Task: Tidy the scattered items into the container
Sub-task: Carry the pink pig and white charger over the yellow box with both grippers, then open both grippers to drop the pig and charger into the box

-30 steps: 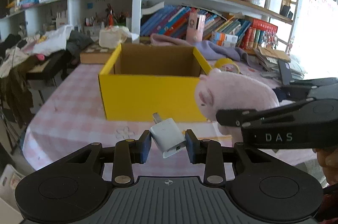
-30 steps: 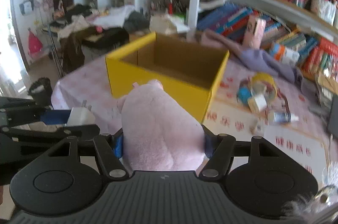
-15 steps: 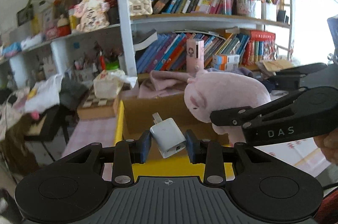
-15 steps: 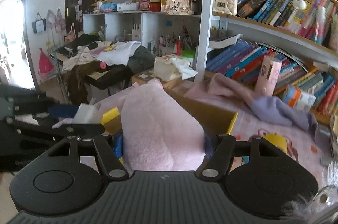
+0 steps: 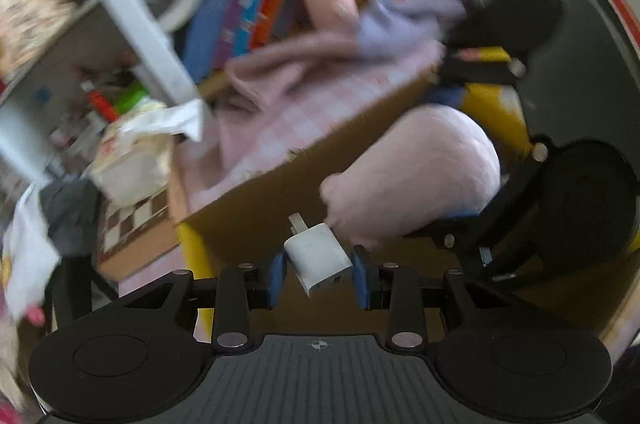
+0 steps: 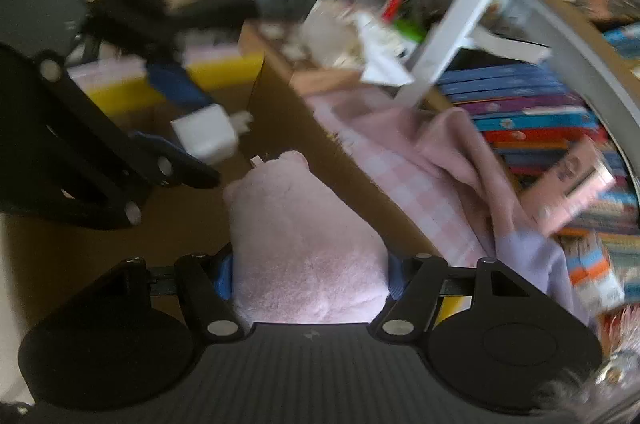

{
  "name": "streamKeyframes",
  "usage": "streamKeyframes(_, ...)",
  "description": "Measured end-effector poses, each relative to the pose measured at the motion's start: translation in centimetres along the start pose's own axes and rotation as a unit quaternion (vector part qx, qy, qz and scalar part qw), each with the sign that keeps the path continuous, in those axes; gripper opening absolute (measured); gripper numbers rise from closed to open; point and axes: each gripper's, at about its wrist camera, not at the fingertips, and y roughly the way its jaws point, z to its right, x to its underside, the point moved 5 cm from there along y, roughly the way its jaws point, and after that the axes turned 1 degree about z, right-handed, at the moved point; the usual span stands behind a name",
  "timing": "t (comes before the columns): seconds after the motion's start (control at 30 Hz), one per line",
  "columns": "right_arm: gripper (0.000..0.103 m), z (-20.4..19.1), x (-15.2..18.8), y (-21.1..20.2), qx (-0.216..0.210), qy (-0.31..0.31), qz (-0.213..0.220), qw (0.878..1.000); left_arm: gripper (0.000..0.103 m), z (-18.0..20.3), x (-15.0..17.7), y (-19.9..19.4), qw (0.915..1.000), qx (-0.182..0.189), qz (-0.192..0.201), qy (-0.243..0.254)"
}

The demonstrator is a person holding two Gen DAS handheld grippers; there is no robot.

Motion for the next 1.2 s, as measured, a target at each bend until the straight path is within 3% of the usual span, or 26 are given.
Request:
streamKeyframes(0.2,0.066,-0.4,0.4,4.7,-0.037,-0.085,-0.07,0.993,0.034,-0.9,0.3,4.6,0.9974,0.023,-0.067,0.014)
streamKeyframes(0.4,0.068,-0.3,0.3,5.7,-0.057,-0.1,-0.076,0.99,0.034,-1.5,1.3,5.4,0.9955,0.038,-0.087,0.004)
streamKeyframes(0.5,0.073,-0.4,0.2,5.9,-0.06,-0.105,-0.073,0.99,0.043,-1.5,1.2,4.9,0.9965,0.031,-0.077,0.002)
streamKeyframes(0.63,0.086,-0.5,-0.5,4.9,-0.066,-0.099,-0.045,0.992,0.065,-1.5,0.8,3.7,0.9981,0.023,-0.058,-0.002)
streamKeyframes(0.93,0.088,1.3,-1.4,-0.8,-0.044,-0.04,0.023,0.998,0.072,-2.0,0.3,-2.3,0.9995,-0.002,0.008,-0.031)
streamKeyframes(1.2,0.088,2.7,-1.2,-8.6,-0.002,0.051,0.092,0.994,0.079,-1.4,0.5,-9.3,0.9937,-0.038,0.077,-0.071)
